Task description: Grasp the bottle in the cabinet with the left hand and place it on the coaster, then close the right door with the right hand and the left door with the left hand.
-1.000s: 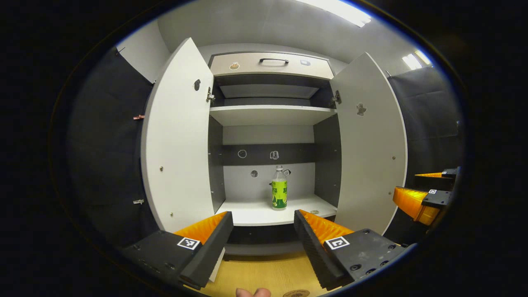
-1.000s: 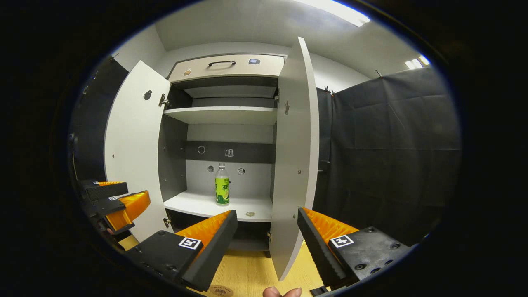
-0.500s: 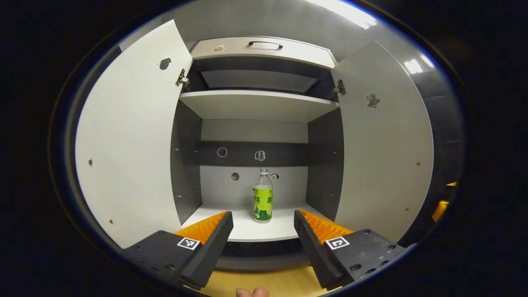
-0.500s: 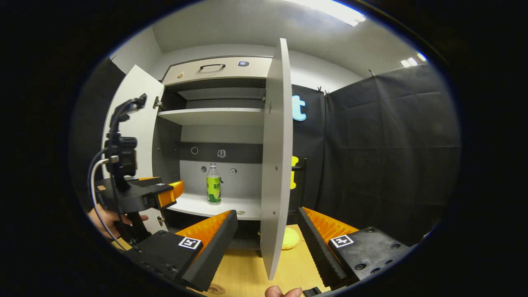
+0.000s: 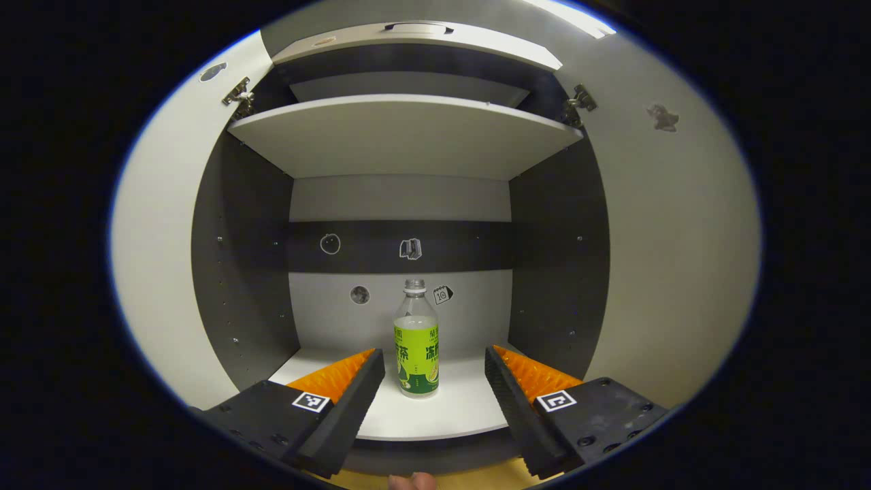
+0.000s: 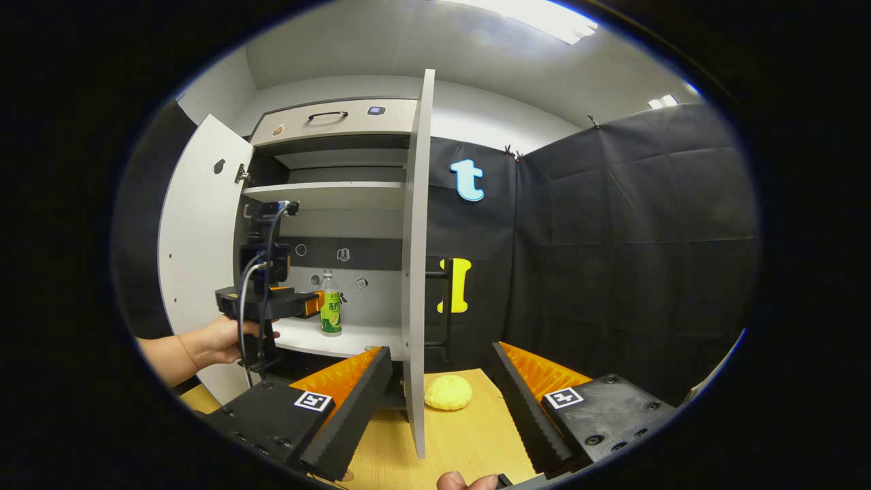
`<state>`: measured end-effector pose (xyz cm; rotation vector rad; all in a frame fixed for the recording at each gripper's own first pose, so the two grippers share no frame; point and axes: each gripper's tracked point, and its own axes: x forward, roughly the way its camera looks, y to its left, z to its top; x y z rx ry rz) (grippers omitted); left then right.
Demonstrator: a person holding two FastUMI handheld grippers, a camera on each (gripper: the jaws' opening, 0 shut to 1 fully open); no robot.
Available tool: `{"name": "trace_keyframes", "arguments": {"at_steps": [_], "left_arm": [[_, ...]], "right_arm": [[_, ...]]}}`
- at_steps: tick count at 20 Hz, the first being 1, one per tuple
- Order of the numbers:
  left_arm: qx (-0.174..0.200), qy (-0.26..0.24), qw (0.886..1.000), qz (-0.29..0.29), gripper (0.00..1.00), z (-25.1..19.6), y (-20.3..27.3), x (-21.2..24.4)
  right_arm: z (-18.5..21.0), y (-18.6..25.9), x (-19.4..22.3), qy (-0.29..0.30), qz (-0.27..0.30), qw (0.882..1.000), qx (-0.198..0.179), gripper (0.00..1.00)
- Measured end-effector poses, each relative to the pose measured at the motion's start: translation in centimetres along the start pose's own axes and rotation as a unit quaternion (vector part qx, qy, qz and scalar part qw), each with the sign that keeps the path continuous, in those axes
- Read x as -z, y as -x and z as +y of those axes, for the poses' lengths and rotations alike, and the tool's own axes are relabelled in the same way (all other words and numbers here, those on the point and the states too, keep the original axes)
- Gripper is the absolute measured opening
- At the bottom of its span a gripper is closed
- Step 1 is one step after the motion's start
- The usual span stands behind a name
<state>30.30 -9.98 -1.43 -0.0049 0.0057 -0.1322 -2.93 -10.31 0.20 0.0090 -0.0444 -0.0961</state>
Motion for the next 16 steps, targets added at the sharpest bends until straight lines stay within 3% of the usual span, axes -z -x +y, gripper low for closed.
{"name": "trace_keyframes", "arguments": {"at_steps": [7,16], "left_arm": [[-0.037,0.008,0.999,0.011,0.95,2.4,-7.9,2.7],[-0.046,0.007,0.999,0.005,0.95,3.1,-13.9,3.2]], "right_arm": [[-2.4,-0.3,0.3,0.003,0.003,1.000,0.019,0.97],[-6.0,-0.7,1.1,0.011,0.014,0.998,0.066,0.97]]}}
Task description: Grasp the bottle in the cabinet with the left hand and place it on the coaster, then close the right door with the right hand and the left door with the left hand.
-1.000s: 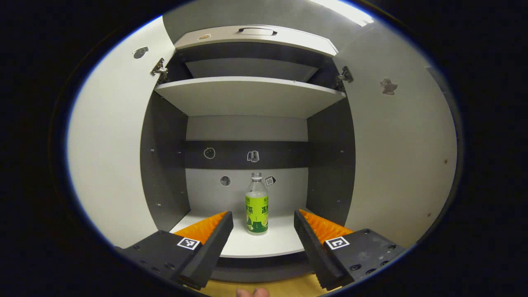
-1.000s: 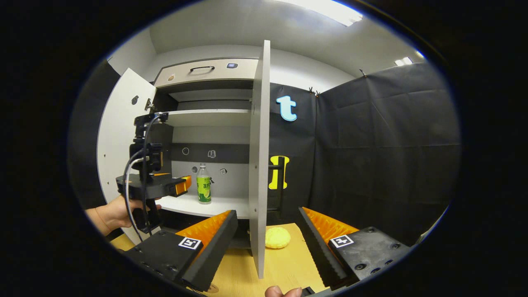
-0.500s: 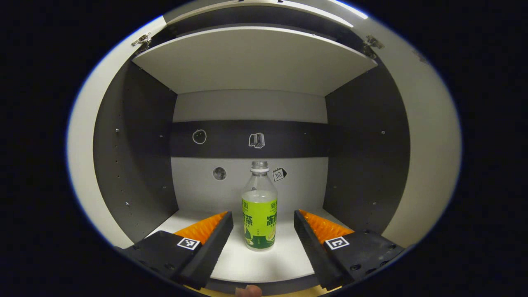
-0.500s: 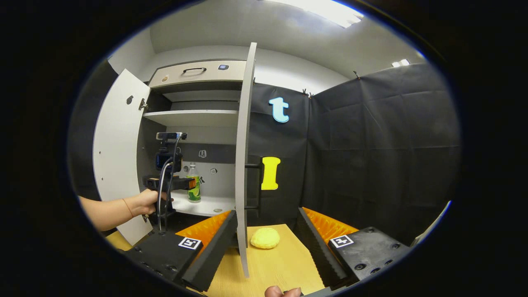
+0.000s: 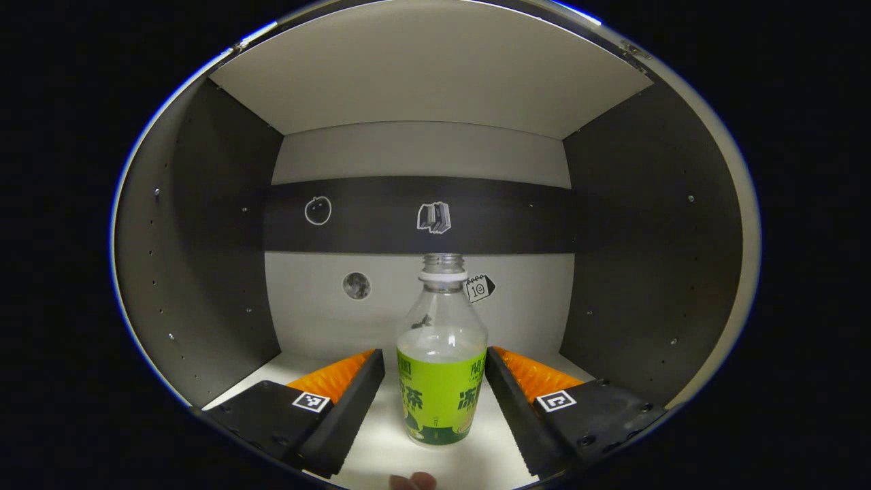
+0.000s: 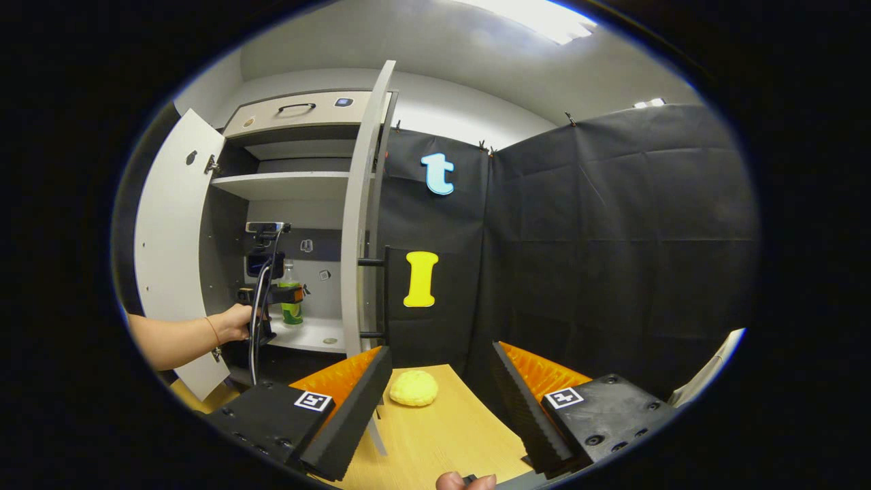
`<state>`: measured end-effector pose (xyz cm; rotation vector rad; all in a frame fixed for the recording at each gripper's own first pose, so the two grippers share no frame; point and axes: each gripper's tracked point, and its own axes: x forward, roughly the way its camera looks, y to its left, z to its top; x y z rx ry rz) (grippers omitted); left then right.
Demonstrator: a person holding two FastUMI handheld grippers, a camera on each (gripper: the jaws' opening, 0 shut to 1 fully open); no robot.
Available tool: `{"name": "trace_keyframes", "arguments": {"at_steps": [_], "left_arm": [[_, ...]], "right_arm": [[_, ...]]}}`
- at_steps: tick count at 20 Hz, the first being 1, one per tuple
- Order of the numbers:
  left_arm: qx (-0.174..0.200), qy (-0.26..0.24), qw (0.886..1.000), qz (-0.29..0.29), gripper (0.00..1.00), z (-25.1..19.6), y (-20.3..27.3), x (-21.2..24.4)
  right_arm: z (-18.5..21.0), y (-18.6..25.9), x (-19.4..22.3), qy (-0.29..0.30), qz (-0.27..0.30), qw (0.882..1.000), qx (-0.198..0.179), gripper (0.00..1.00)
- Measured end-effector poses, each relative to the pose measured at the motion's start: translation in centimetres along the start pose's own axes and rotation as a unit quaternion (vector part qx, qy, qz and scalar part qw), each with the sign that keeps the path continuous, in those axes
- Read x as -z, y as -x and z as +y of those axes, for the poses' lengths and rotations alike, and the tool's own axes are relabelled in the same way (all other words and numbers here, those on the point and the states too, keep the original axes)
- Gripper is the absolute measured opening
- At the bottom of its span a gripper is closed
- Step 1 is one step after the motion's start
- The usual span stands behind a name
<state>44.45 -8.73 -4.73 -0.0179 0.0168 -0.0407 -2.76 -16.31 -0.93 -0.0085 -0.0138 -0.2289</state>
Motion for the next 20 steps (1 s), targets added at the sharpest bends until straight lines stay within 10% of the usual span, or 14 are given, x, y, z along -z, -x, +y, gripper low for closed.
{"name": "trace_keyframes", "arguments": {"at_steps": [9,20], "left_arm": [[0.015,0.012,1.000,0.013,0.78,-0.5,-0.2,-0.3],[0.053,0.003,0.998,-0.034,0.77,-0.3,13.8,-4.9]], "right_arm": [[-0.2,0.0,-0.1,0.003,-0.003,1.000,0.001,0.97],[1.2,1.0,0.3,-0.027,0.007,0.999,-0.024,0.98]]}}
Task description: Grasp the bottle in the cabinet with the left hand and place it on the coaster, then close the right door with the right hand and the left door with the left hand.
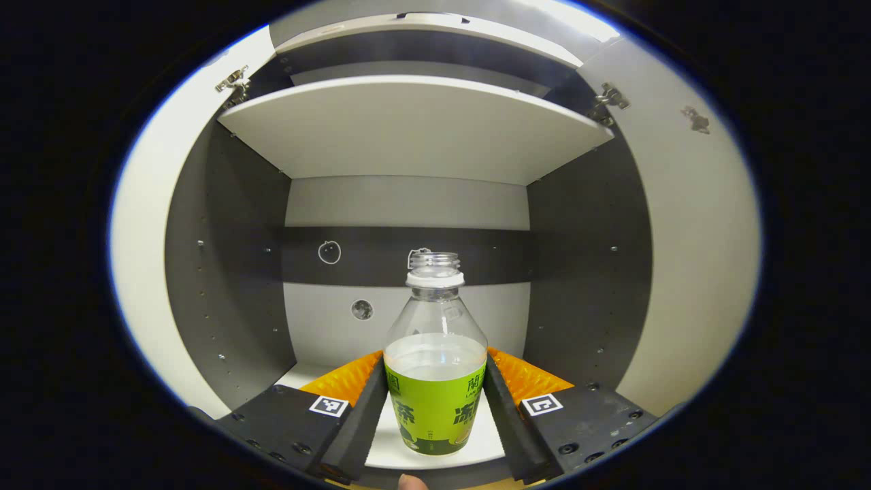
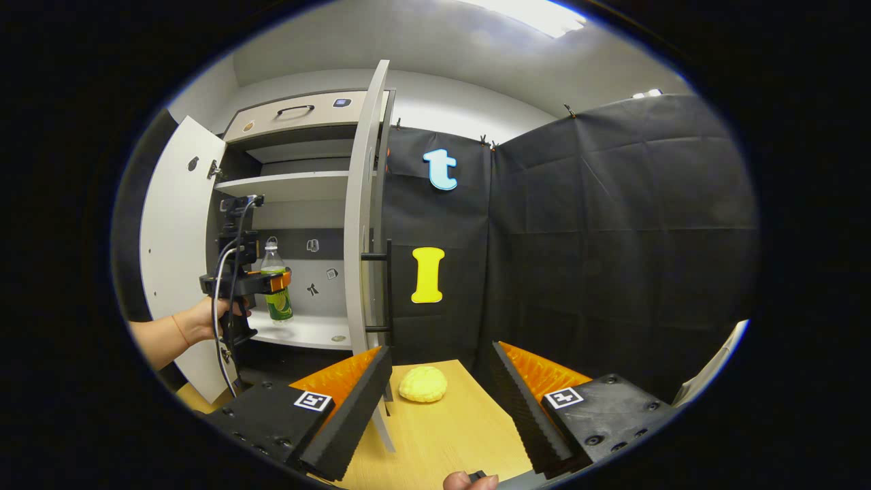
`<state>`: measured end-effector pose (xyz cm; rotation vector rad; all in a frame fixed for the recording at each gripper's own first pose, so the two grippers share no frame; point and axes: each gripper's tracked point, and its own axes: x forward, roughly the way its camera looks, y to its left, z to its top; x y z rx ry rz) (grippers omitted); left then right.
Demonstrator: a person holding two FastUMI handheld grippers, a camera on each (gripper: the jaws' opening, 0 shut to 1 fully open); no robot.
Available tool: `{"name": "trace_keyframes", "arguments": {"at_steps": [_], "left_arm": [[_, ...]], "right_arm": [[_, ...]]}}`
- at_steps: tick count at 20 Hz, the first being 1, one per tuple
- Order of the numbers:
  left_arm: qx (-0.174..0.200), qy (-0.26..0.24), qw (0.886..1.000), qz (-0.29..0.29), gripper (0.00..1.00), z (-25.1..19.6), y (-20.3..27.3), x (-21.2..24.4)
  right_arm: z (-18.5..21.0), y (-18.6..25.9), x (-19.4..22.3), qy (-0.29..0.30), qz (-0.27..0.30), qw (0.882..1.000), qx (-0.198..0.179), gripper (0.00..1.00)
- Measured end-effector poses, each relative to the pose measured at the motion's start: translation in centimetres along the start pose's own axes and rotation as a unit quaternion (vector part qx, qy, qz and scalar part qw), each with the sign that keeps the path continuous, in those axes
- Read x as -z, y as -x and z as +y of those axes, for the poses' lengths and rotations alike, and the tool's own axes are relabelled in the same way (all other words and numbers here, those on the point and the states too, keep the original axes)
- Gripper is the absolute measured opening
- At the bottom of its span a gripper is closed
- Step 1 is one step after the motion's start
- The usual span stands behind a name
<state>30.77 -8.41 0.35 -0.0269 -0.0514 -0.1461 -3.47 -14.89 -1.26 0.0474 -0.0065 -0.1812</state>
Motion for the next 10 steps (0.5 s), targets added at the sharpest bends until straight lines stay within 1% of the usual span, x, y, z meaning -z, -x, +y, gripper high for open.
{"name": "trace_keyframes", "arguments": {"at_steps": [3,7,10], "left_arm": [[0.002,-0.005,1.000,-0.001,0.77,0.0,4.6,0.2],[0.012,0.004,1.000,0.005,0.77,-0.9,10.2,2.0],[0.015,0.003,1.000,0.009,0.78,-1.6,14.3,4.5]], "right_arm": [[0.0,0.1,-0.7,0.013,-0.018,1.000,0.003,0.97],[1.7,0.2,-1.7,0.026,-0.045,0.998,-0.021,0.97],[3.2,-0.1,-2.2,0.018,-0.049,0.998,-0.043,0.98]]}}
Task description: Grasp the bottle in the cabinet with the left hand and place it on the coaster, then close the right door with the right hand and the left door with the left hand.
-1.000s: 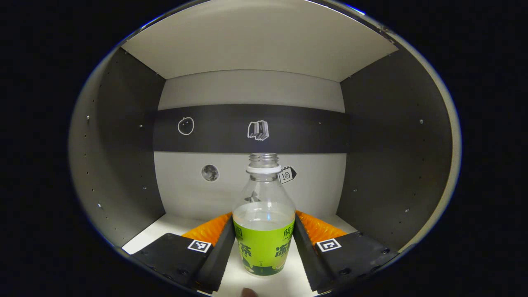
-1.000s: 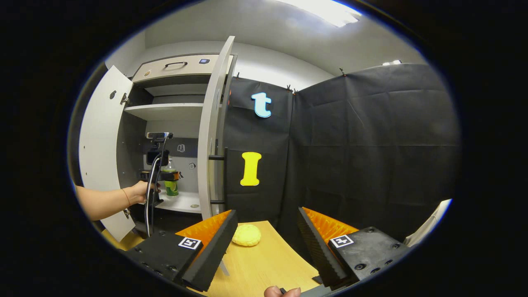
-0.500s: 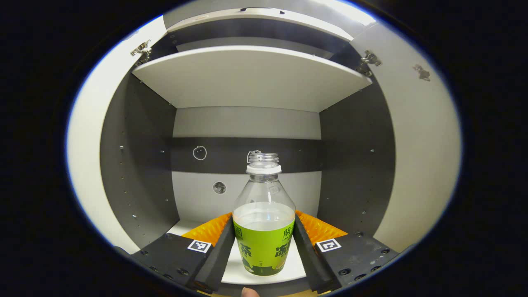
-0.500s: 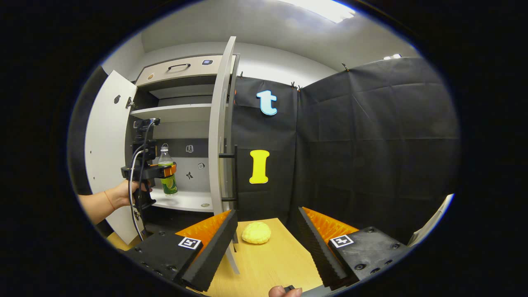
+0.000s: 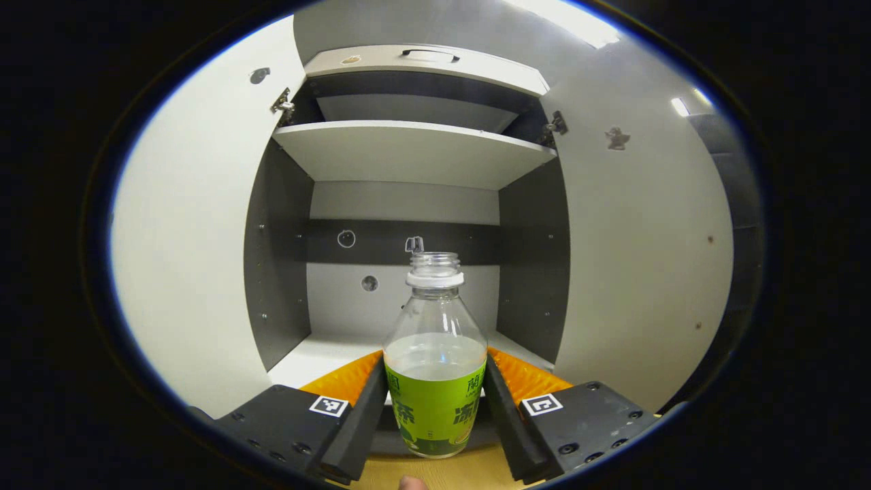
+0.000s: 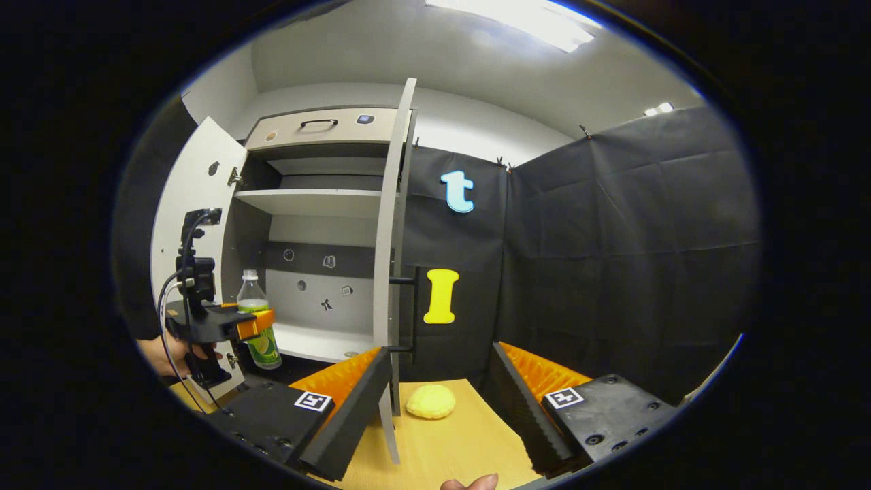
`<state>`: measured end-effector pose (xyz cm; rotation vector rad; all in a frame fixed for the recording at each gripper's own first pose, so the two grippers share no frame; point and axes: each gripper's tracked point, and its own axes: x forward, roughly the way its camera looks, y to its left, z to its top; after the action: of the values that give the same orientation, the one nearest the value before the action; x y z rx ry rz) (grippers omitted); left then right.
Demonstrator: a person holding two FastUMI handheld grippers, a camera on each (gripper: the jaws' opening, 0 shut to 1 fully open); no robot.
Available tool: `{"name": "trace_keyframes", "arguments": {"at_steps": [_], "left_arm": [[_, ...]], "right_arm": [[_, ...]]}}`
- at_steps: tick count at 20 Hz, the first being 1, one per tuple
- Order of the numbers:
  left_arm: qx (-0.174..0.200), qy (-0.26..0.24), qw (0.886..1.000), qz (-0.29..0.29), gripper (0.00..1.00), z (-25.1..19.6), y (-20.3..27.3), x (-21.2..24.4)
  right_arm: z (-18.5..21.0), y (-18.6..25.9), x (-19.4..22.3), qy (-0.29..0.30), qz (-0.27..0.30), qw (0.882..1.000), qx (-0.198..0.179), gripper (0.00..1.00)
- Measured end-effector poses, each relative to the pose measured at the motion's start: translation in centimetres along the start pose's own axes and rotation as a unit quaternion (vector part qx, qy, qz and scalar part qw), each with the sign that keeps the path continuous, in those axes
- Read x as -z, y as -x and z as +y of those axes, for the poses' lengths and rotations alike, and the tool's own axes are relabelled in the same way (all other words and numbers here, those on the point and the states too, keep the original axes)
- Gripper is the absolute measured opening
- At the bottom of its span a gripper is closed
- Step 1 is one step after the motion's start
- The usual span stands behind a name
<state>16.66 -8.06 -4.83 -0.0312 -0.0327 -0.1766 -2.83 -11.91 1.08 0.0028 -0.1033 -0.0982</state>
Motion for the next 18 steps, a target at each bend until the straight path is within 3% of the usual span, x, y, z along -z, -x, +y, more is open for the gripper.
{"name": "trace_keyframes", "arguments": {"at_steps": [8,18], "left_arm": [[0.022,0.014,1.000,-0.001,0.77,-2.4,9.2,9.4],[0.082,0.014,0.996,0.033,0.78,-6.6,15.1,21.1]], "right_arm": [[0.8,-0.4,-0.3,-0.006,-0.002,1.000,-0.007,0.97],[2.6,-0.2,-0.7,-0.001,0.004,0.999,-0.033,0.97]]}}
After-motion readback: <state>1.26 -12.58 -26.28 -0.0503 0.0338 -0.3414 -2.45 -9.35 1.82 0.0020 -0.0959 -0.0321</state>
